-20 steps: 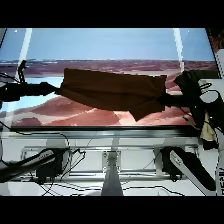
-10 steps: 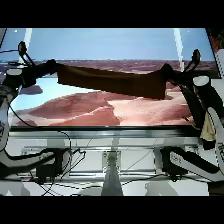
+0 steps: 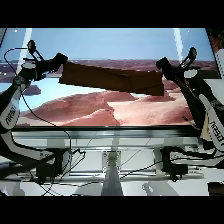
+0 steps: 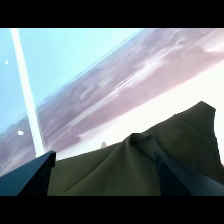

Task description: Fold the clothes and pants, and hang the long-sleeved shirts on hangers.

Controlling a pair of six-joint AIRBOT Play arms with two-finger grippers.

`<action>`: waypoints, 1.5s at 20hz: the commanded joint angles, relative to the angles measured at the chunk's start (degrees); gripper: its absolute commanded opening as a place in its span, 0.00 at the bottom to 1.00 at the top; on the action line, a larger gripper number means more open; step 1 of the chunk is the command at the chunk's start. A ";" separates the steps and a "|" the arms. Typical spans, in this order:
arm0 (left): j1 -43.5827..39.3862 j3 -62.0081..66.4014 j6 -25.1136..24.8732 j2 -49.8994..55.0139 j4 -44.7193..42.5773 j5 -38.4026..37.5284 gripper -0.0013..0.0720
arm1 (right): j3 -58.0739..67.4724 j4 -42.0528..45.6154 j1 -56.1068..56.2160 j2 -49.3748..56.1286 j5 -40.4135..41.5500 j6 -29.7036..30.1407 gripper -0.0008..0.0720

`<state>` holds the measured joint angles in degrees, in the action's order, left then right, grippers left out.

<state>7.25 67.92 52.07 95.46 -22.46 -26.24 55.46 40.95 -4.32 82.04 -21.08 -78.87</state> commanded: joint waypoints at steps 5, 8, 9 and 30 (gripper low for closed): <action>7.23 0.70 10.27 0.81 -19.32 -12.94 0.96 | 0.24 5.86 0.02 0.59 -4.26 -0.09 0.96; 7.96 1.29 12.70 2.78 -24.50 -19.58 0.96 | 0.24 5.86 0.02 0.59 -5.81 0.00 0.96; 7.63 1.40 12.70 3.52 -24.15 -19.89 0.96 | 0.24 5.86 0.02 0.59 -6.93 0.11 0.96; -0.24 10.62 8.11 -30.77 -37.27 -49.07 0.03 | 18.97 9.66 35.82 11.72 -10.36 -2.27 0.03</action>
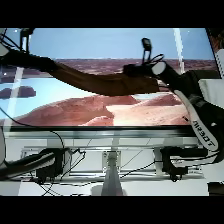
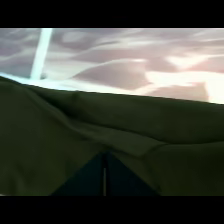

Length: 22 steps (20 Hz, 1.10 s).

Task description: Fold the clothes and pants, and hang the long-sleeved shirts on hangers.

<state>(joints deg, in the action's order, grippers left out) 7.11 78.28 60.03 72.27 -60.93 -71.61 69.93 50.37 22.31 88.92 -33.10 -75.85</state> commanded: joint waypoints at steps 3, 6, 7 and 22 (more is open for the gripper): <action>-0.11 0.26 -0.26 -10.99 2.56 -3.43 0.03 | 12.98 -0.50 19.43 11.47 1.60 -10.16 0.03; -0.11 0.24 -0.24 -10.51 2.67 -3.23 0.03 | 19.89 -0.96 28.30 15.52 1.55 -12.02 0.03; -0.11 0.24 -0.24 -10.12 2.71 -3.21 0.03 | 20.79 -0.59 30.29 15.87 1.64 -12.00 0.03; -31.32 0.20 -0.28 12.66 24.63 23.37 0.03 | 21.20 24.79 -11.91 4.94 -29.42 -11.98 0.03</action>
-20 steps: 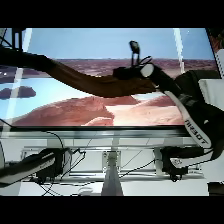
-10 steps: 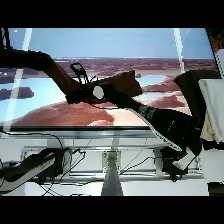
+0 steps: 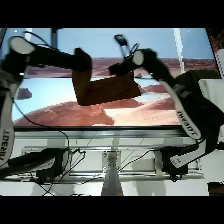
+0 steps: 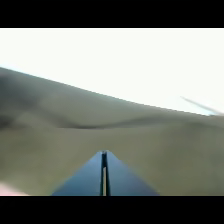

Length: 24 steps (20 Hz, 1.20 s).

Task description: Fold the clothes and pants, and hang the long-sleeved shirts on hangers.

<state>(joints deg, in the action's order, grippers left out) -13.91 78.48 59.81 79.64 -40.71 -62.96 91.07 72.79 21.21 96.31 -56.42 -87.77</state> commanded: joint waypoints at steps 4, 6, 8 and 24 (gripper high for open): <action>-23.21 0.00 -0.07 11.34 3.69 38.25 0.26 | 0.04 2.36 -23.82 -2.67 -12.70 3.30 0.03; -26.21 0.00 -0.07 13.09 3.67 41.35 0.96 | -0.35 2.34 -28.02 -2.12 -14.27 6.62 0.21; -26.56 0.00 -0.04 13.33 2.10 40.94 0.97 | -1.60 1.51 -31.19 -1.25 -14.86 6.40 0.72; 7.30 0.00 4.76 2.32 -25.31 2.56 0.96 | -13.68 -29.31 -10.25 9.64 -4.48 13.94 0.64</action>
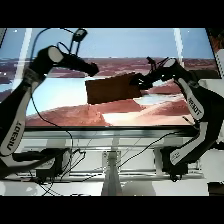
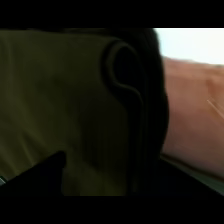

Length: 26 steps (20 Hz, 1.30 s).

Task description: Fold the clothes and pants, and hang the long-sleeved shirts on hangers.

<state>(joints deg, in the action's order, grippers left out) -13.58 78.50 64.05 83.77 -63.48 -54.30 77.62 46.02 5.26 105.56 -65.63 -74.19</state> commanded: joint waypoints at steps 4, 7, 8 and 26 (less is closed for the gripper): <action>15.28 0.00 0.52 -2.54 -2.58 -11.82 0.71 | 2.43 0.02 8.41 -0.42 6.25 0.35 0.03; 20.26 0.00 0.37 -4.37 -2.54 -14.67 0.04 | 7.28 11.61 7.34 -5.22 6.32 -3.48 0.03; 21.49 0.00 0.35 -5.29 -2.54 -14.75 0.03 | 8.96 16.87 6.73 -7.80 6.25 -6.69 0.03; 21.44 0.02 0.31 -17.38 -8.94 -13.70 0.03 | 11.39 57.20 -48.24 -55.89 -23.34 -42.38 0.03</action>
<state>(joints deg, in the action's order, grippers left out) 7.84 78.50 64.36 66.59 -72.27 -68.05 89.08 100.64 -32.51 53.56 -80.79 -113.78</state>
